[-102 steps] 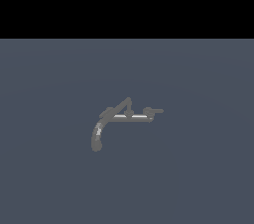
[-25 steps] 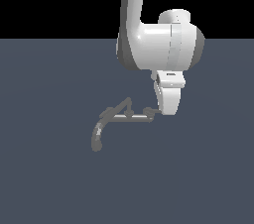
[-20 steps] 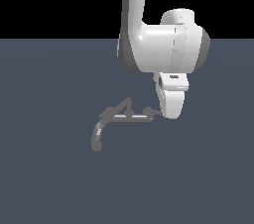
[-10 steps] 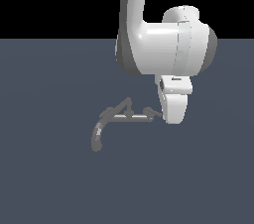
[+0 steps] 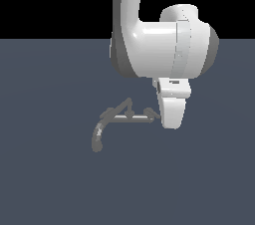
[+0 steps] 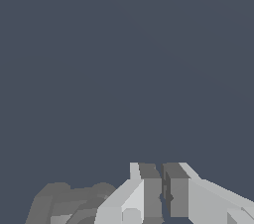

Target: Turn on the faucet by rotating a designated handle.

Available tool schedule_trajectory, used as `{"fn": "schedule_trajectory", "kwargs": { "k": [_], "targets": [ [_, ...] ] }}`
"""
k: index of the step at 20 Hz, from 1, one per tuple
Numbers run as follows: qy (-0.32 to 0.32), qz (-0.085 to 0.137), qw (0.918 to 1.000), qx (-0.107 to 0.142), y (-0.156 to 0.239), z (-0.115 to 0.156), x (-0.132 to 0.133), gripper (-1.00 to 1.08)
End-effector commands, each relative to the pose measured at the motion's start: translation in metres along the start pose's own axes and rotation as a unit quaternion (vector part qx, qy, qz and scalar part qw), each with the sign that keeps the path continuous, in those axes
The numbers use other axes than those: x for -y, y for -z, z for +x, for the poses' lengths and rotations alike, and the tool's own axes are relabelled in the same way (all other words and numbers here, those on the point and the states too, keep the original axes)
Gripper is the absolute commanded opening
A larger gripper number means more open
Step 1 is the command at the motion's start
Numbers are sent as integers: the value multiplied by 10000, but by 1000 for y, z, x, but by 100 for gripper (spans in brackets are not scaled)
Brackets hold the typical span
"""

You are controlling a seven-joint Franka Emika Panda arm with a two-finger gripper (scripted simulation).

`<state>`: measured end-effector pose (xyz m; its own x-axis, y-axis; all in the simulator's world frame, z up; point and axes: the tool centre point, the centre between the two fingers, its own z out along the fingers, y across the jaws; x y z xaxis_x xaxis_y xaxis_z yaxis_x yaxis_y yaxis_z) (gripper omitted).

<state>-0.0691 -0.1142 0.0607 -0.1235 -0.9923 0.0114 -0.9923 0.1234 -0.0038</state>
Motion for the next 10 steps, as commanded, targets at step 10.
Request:
{"fn": "schedule_trajectory", "kwargs": {
  "k": [10],
  "targets": [
    [13, -39, 10000, 3, 0, -34, 5, -100]
  ]
}}
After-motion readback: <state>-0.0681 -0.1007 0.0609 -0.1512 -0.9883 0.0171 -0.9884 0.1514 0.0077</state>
